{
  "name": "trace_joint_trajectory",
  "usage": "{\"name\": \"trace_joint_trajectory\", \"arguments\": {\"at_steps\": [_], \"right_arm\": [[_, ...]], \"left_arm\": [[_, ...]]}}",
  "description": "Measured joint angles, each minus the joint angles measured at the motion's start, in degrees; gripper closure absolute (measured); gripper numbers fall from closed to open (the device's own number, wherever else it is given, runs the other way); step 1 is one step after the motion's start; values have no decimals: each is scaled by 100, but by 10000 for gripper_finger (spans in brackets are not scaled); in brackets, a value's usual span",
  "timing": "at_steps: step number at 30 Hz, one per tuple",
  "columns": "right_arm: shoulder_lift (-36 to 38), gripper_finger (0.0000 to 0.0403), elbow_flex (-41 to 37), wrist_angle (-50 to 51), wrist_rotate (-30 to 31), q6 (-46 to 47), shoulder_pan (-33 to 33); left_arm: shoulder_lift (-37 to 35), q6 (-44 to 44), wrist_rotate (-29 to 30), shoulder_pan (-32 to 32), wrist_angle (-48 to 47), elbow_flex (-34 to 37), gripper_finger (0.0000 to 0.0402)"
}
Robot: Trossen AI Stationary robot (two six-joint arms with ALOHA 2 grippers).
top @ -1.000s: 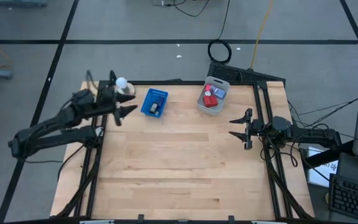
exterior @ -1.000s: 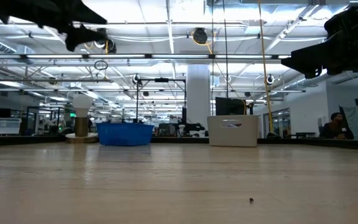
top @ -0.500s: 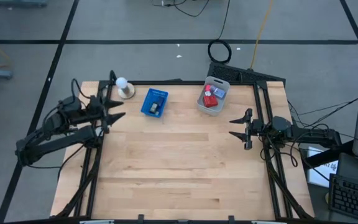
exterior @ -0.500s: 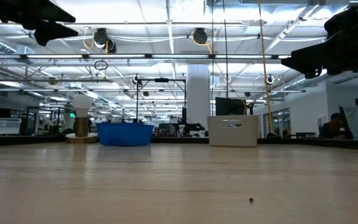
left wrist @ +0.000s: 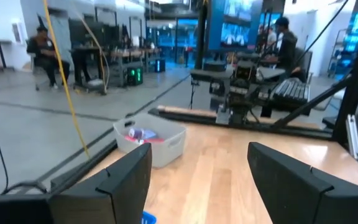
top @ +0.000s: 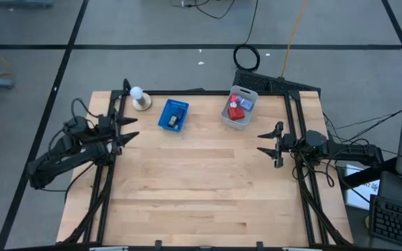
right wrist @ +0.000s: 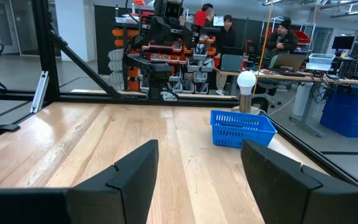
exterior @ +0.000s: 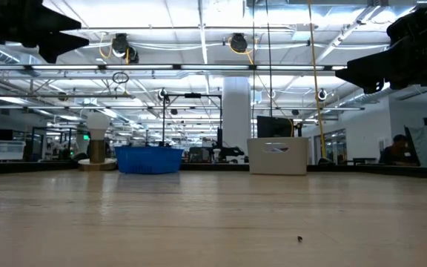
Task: Pick & Place Office items
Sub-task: Return to Home Position
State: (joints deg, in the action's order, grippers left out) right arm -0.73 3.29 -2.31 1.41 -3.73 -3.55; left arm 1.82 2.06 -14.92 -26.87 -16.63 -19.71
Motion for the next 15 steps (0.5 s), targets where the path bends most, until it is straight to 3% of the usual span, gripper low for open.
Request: {"name": "trace_joint_trajectory", "arguments": {"at_steps": [9, 15], "right_arm": [[0, 181, 2, 0, 0, 0, 2], [0, 181, 2, 0, -1, 0, 1]], "left_arm": [[-150, -34, 137, 0, 183, 59, 133], [-148, 309, -82, 0, 1377, 878, 133]]}}
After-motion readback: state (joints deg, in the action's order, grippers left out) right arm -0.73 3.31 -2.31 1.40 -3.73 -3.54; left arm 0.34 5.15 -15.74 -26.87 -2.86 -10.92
